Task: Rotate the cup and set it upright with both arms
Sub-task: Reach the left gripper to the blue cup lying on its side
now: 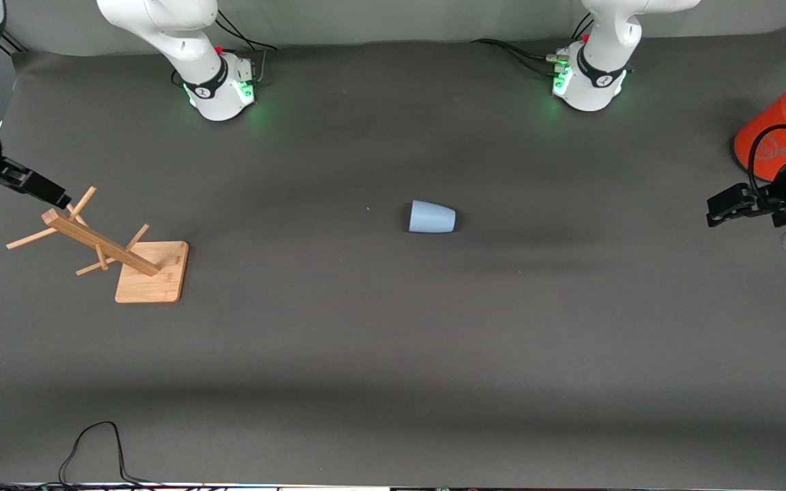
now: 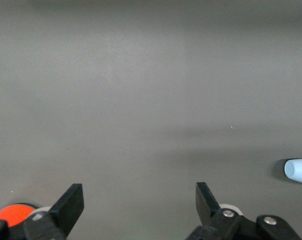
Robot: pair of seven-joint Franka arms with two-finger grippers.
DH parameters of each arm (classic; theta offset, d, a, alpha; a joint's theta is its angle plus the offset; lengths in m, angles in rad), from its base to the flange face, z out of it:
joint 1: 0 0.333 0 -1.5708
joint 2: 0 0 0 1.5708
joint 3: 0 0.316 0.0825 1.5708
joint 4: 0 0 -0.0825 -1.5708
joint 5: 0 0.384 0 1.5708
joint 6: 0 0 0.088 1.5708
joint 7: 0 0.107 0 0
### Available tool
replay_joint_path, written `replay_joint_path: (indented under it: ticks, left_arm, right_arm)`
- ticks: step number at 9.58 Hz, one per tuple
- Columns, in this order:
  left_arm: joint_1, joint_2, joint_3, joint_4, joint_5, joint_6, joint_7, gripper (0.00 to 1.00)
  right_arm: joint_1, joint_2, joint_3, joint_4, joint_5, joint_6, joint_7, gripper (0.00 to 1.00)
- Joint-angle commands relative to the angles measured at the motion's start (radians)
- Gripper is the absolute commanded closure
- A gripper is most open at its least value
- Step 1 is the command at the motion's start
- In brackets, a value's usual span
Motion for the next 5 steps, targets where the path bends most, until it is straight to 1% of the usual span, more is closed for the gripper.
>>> replay_joint_path:
  ticks: [1, 2, 3, 4, 5]
  left_arm:
    - [-0.005, 0.008, 0.003, 0.005, -0.007, -0.019, 0.003, 0.00]
    - [-0.008, 0.010, 0.005, 0.008, -0.009, -0.022, 0.003, 0.00]
    - [-0.011, 0.010, 0.003, 0.008, -0.008, -0.025, 0.005, 0.00]
    - [-0.009, 0.011, 0.003, 0.008, -0.008, -0.024, 0.005, 0.00]
    - [-0.011, 0.013, 0.003, 0.008, -0.008, -0.025, 0.005, 0.00]
  right_arm:
    - [0.006, -0.008, -0.008, -0.013, -0.005, 0.056, -0.166, 0.00]
    - [0.006, -0.008, -0.010, -0.013, 0.012, 0.067, -0.223, 0.00]
    - [0.005, -0.008, -0.026, -0.013, 0.039, 0.075, -0.287, 0.00]
    - [0.008, -0.012, -0.040, -0.013, 0.067, 0.073, -0.294, 0.00]
    - [0.012, -0.012, -0.040, -0.013, 0.071, 0.072, -0.285, 0.00]
